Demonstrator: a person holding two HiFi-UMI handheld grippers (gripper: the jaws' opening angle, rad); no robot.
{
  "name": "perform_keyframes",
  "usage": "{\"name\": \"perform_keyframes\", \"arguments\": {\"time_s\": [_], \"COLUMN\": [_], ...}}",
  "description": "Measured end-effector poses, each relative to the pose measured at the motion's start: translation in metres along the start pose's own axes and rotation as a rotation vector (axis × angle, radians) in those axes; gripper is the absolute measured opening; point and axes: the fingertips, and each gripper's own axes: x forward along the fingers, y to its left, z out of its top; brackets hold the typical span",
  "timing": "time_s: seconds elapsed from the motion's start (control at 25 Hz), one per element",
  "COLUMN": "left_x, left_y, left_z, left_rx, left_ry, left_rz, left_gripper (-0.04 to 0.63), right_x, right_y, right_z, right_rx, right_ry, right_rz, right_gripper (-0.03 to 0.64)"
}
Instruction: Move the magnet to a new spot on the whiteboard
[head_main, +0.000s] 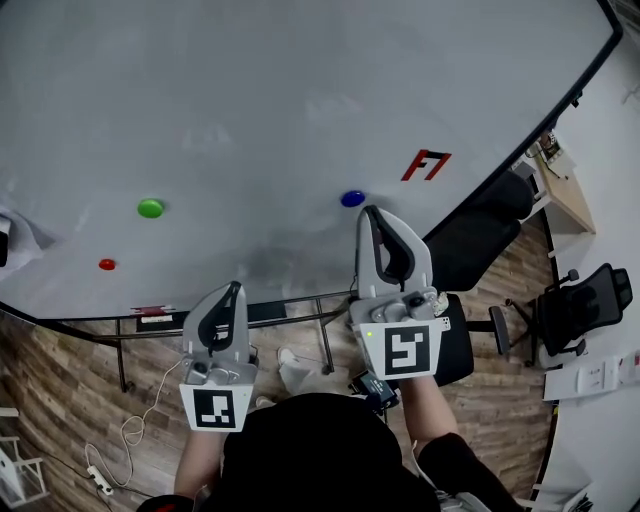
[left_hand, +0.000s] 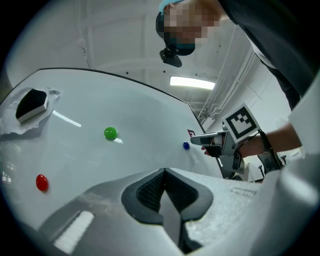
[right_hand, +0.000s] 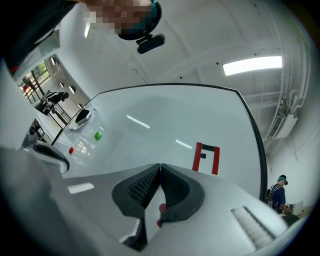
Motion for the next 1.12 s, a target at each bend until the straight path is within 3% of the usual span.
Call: {"name": "perform_keyframes", "arguments": {"time_s": [0.12, 0.2, 0.48, 1.12], "left_x": [0.003, 0.003, -0.001, -0.005], "left_y": [-0.001, -0.002, -0.001, 0.0], "left_z": [0.001, 0.001, 0.001, 0.0], "left_rx": [-0.006, -0.003, -0.004, -0.009], "left_ry": [-0.007, -0.007, -0.004, 0.002], "left_rz": [0.004, 0.002, 0.013, 0.015], "left_gripper": [0.002, 0.002, 0.002, 0.002], "right_x": [0.002, 0.003, 0.007, 0.012], "right_y": [-0.002, 0.0, 0.006, 0.01], "right_z": [-0.002, -0.003, -0.01, -0.018], "right_rx": [0.01, 0.009, -0.009, -0.04], "right_ry": [0.005, 0.013, 0.049, 0.099], "right_rz": [0.008, 0.019, 0.02, -0.01], "right_gripper": [0.012, 0.082, 0.141, 0.15]}}
